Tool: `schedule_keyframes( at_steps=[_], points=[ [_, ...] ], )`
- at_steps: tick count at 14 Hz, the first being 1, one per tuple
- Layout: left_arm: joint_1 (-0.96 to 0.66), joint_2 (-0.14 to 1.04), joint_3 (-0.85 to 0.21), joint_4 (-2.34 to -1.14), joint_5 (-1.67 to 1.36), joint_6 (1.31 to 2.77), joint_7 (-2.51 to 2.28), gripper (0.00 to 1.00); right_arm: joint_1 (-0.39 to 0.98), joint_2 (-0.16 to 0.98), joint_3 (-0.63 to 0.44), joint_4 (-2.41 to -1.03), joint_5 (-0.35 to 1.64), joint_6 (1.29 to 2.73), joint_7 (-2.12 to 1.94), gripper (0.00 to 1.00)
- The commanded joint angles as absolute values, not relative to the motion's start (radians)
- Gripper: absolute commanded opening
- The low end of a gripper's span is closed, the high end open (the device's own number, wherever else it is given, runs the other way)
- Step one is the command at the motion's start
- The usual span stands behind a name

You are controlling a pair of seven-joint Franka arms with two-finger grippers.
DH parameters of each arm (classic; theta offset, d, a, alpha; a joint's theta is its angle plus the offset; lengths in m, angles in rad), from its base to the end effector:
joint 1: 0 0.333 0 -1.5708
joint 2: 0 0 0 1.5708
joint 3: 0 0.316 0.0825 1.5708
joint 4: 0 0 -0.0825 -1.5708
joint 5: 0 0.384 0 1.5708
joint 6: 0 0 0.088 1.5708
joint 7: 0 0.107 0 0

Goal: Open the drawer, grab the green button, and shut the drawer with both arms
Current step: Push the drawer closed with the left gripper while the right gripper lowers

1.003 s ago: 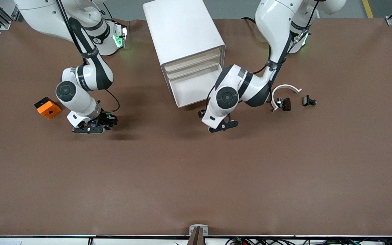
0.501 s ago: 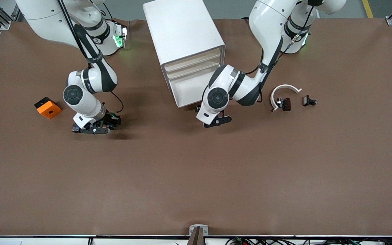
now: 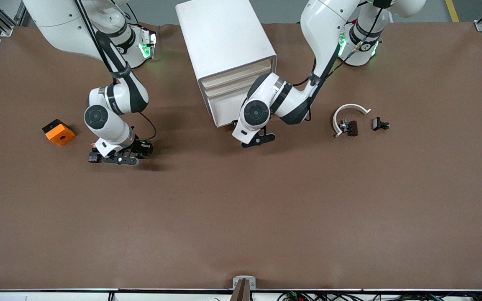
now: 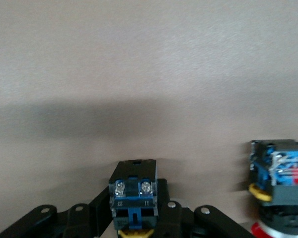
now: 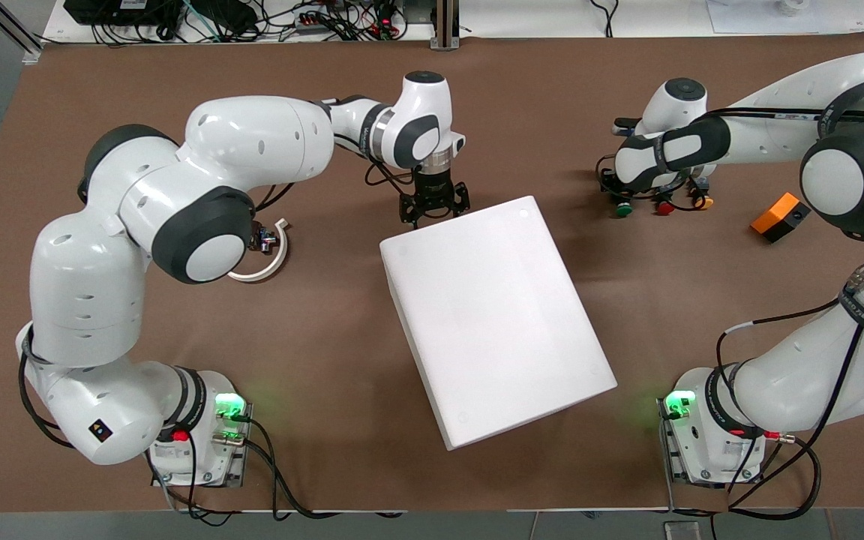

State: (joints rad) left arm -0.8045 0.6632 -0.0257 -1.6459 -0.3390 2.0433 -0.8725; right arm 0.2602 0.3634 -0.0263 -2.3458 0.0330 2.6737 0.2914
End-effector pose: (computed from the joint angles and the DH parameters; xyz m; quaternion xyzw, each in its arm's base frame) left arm 0.4317 -0.4970 0.2102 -0.9733 -0.1182 0.1967 0.0017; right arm 0.4959 0.1165 0.1750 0.9989 -0.0428 -0.0177 0.0022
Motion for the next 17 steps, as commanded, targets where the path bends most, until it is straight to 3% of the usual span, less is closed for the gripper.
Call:
schedule_keyframes(
  at_steps=[1, 4, 5, 6, 10, 13, 17],
  points=[
    [-0.805, 0.675, -0.069, -1.638, -0.357, 2.033, -0.888, 1.0, 0.281, 0.377, -0.018, -2.349, 0.04, 2.681, 0.325, 0.0],
    [-0.805, 0.686, -0.107, -1.638, -0.357, 2.033, -0.952, 1.0, 0.281, 0.377, -0.018, -2.349, 0.04, 2.68, 0.327, 0.0],
    [-0.805, 0.686, -0.123, -1.638, -0.357, 2.033, -0.972, 1.0, 0.276, 0.379, -0.018, -2.345, 0.04, 2.675, 0.325, 0.27],
    [-0.805, 0.686, -0.138, -1.637, -0.357, 2.033, -1.003, 1.0, 0.272, 0.379, -0.018, -2.339, 0.04, 2.672, 0.327, 0.99],
    [-0.813, 0.684, -0.186, -1.635, -0.357, 1.982, -1.172, 1.0, 0.265, 0.362, -0.021, -2.329, 0.04, 2.662, 0.318, 1.0],
    [-0.805, 0.684, -0.186, -1.629, -0.357, 1.937, -1.187, 1.0, 0.27, 0.345, -0.021, -2.28, 0.04, 2.544, 0.327, 1.0],
    [-0.792, 0.676, -0.123, -1.545, -0.322, 1.904, -1.232, 1.0, 0.275, 0.342, -0.02, -2.244, 0.04, 2.491, 0.327, 1.0]
  ],
)
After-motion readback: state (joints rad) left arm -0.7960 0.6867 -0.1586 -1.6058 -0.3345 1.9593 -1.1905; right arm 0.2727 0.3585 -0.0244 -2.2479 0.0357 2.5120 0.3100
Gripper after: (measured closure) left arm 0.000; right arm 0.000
